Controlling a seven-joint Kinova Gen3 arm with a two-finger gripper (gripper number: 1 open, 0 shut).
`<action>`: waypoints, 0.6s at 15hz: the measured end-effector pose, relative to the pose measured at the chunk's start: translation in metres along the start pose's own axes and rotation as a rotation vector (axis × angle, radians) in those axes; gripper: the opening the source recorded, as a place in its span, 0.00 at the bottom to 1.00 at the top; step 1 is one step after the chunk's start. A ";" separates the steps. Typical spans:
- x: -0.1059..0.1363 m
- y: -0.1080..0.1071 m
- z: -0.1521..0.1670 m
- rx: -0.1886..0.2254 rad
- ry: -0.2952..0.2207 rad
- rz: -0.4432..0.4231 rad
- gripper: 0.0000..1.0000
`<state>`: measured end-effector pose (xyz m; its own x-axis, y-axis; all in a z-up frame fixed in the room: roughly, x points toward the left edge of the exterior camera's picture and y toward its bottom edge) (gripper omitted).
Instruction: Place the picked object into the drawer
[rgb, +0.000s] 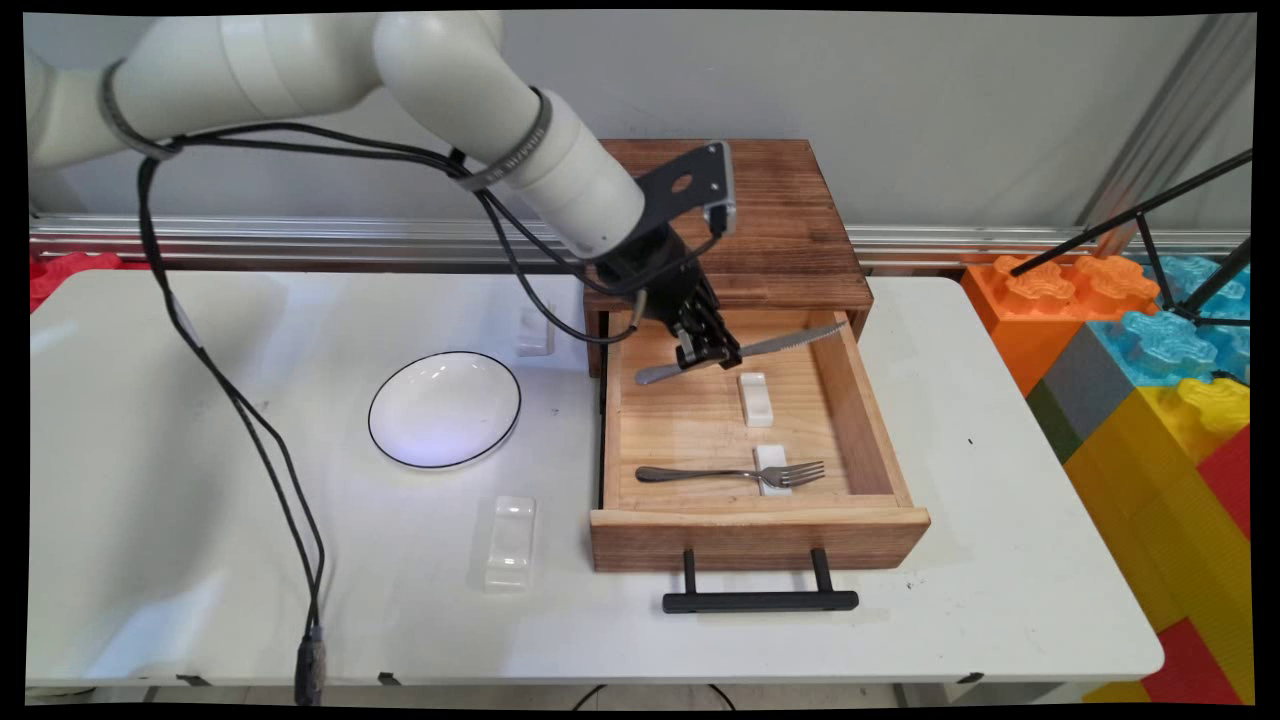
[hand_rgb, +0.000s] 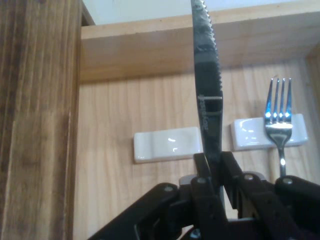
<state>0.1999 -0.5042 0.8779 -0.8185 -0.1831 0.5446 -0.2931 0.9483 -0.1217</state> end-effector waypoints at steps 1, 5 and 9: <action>0.000 -0.001 0.005 -0.002 -0.001 0.001 0.00; -0.005 -0.007 0.024 -0.004 -0.003 0.008 0.00; -0.012 -0.013 0.039 -0.002 -0.005 0.014 0.00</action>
<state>0.1943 -0.5240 0.8406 -0.8248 -0.1712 0.5388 -0.2805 0.9514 -0.1272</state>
